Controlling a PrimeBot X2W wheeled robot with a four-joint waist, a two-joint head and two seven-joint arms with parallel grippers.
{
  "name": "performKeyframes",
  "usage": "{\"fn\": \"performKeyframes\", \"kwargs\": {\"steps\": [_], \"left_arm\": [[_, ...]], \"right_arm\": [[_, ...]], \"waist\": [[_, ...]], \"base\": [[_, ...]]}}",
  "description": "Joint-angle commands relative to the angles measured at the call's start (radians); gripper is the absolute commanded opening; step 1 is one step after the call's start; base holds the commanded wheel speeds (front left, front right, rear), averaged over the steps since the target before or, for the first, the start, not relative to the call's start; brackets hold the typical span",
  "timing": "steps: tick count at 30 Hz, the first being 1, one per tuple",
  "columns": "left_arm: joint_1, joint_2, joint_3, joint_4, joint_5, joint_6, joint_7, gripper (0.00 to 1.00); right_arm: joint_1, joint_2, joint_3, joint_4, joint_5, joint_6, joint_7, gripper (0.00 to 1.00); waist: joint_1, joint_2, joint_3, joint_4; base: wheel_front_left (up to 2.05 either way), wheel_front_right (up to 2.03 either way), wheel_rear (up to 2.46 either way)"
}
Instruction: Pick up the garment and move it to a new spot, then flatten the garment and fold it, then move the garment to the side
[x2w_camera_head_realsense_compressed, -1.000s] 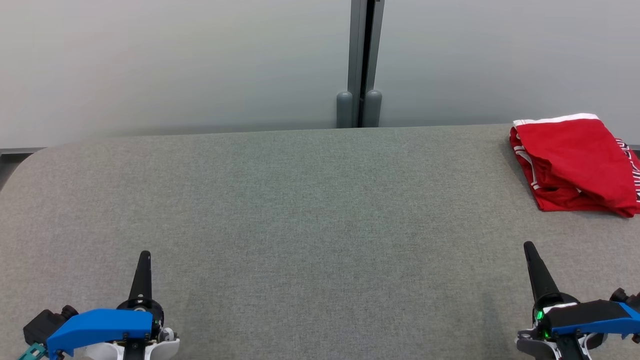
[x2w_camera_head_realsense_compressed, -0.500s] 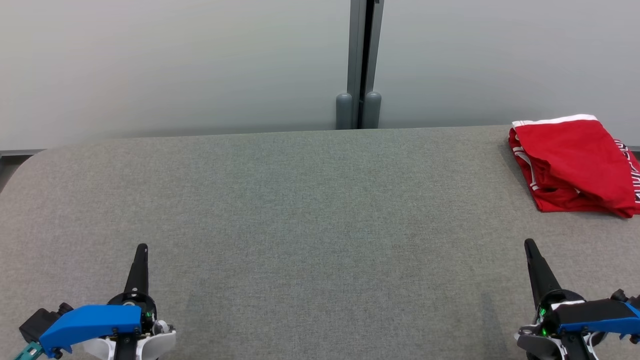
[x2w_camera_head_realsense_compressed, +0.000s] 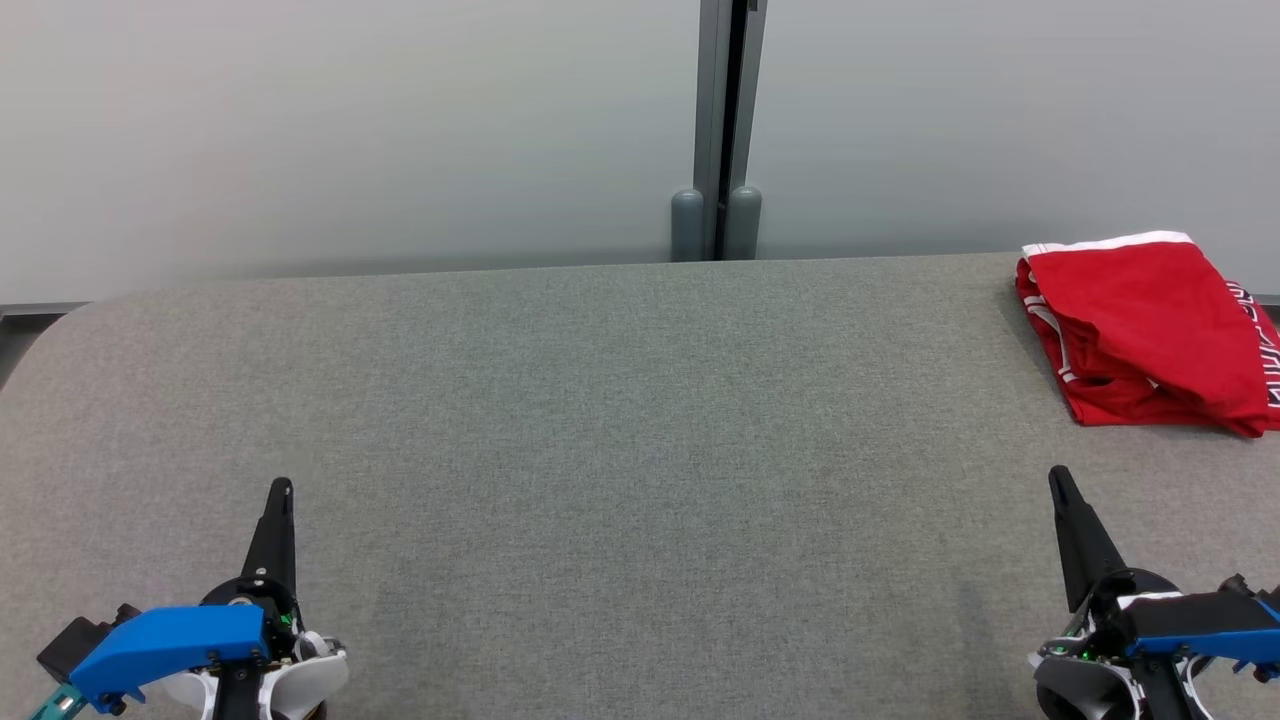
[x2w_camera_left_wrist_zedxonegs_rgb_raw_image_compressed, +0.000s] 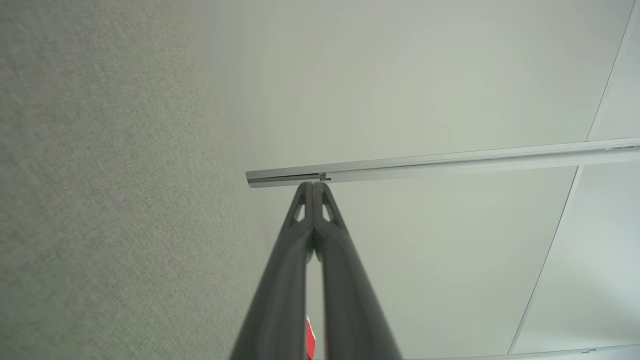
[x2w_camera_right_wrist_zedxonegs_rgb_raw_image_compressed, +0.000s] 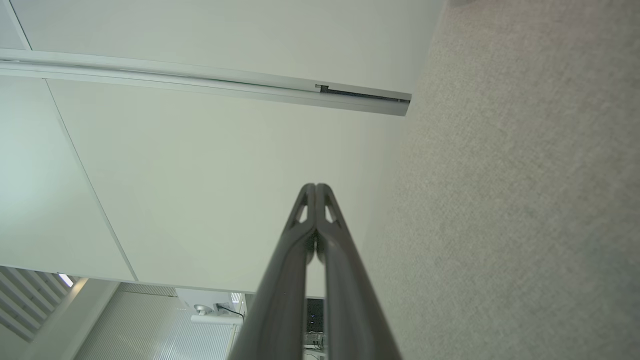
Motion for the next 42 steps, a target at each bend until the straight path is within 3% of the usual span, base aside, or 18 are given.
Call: {"fn": "performKeyframes", "kwargs": {"steps": [1,16,42], "left_arm": [[-0.019,-0.002,0.009,-0.006,-0.014,-0.007,0.006,0.00],[-0.023,-0.008,0.023,-0.017,-0.107,-0.011,0.032,0.00],[-0.022,-0.008,0.022,-0.016,-0.103,-0.009,0.031,0.00]], "right_arm": [[-0.013,-0.008,-0.004,-0.005,0.019,0.000,0.004,0.00],[-0.021,-0.009,-0.006,-0.005,0.121,0.000,0.024,0.00],[-0.020,-0.008,-0.006,-0.005,0.117,0.000,0.024,0.00]], "waist": [[0.0000,-0.0001,0.000,0.000],[0.0000,-0.0001,-0.005,-0.001],[0.0000,-0.0001,-0.005,-0.001]], "base": [[0.00,0.00,0.00],[0.00,0.00,0.00],[0.00,0.00,0.00]]}}
